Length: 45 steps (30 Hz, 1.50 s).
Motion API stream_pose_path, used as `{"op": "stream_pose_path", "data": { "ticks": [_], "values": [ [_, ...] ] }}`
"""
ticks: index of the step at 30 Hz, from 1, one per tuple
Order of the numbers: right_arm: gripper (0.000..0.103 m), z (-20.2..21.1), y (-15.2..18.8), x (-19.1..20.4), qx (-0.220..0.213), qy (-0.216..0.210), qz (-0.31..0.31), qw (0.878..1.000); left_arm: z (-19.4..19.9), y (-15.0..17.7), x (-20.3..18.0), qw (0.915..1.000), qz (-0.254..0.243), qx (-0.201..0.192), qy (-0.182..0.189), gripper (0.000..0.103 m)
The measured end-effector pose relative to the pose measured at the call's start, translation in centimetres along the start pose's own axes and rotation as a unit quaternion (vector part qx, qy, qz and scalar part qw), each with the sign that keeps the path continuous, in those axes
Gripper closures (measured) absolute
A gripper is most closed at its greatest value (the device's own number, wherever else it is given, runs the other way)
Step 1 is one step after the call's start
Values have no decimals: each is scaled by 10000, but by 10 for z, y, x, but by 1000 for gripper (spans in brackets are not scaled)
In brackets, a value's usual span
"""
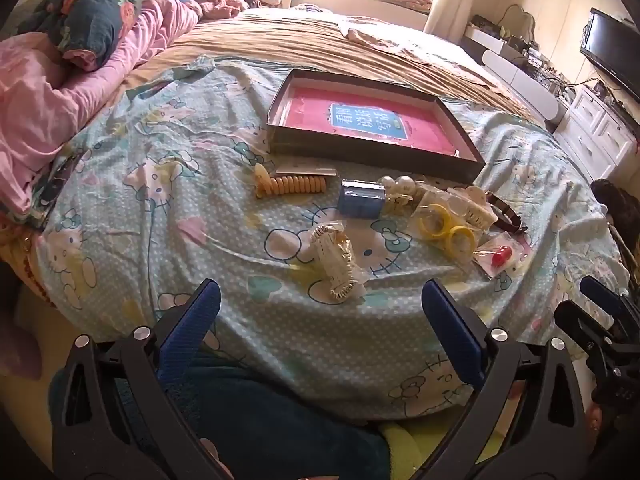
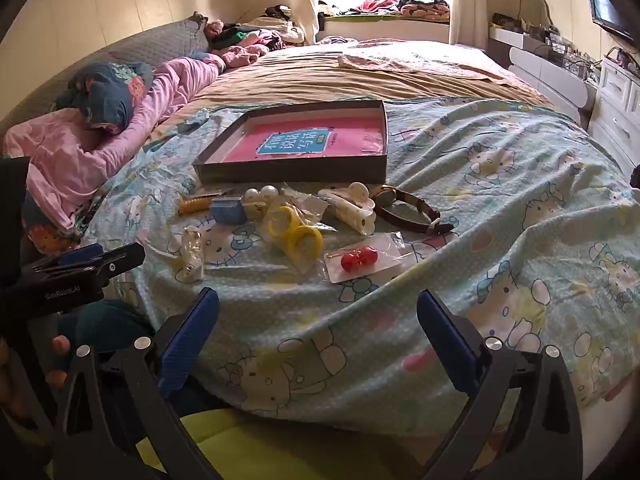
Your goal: Organize jewelry
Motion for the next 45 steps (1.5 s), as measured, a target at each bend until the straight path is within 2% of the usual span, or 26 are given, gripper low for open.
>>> {"op": "stream_pose_path", "data": {
  "ticks": [8, 10, 45],
  "values": [
    [4, 5, 0, 7, -10, -15, 71, 10000, 1, 0, 1, 10000, -31, -18, 4, 9],
    [4, 5, 2, 6, -29, -27, 73, 10000, 11, -8, 1, 10000, -64, -31, -26, 9],
    [4, 11, 1, 15, -124, -80, 169, 9997, 14, -2, -1, 9999, -88, -104, -80, 9]
  ]
}}
Point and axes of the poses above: each gripper's, at about its wrist camera, not at the fingertips, and z roughly against the way its jaws point, x to its left, y to its underside, the point moved 5 cm from there along -z, roughly the way its jaws point, and after that the axes turned 10 degrees about -z, right-handed, at the moved point
